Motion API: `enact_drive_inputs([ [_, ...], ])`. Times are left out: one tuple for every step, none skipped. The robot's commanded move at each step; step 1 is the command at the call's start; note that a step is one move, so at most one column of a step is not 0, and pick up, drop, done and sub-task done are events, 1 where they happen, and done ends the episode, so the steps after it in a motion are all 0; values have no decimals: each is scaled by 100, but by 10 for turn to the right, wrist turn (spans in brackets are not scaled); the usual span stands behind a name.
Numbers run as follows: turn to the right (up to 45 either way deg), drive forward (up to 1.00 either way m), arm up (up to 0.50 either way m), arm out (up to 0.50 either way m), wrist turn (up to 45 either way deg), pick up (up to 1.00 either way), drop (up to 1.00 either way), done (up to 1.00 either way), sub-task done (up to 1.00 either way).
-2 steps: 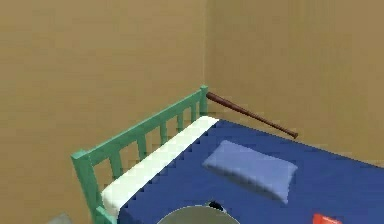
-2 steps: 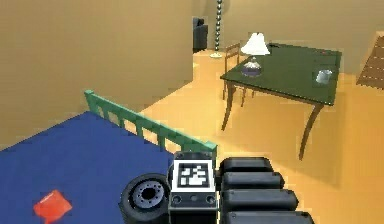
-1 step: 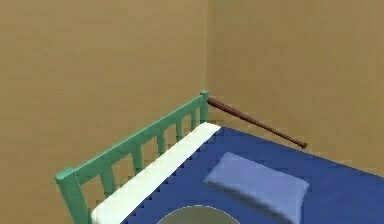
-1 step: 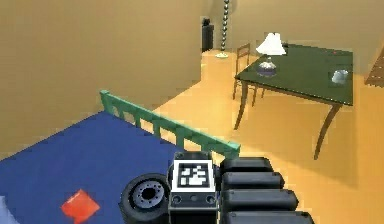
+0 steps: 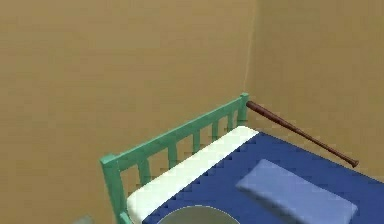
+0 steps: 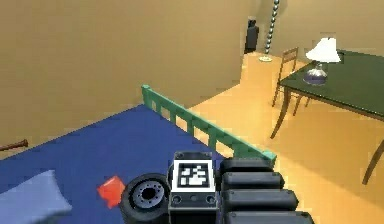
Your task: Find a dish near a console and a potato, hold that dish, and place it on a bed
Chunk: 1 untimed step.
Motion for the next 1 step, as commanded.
enact_drive_inputs([
  [60, 0, 0, 0, 0, 0, 0, 0, 0],
])
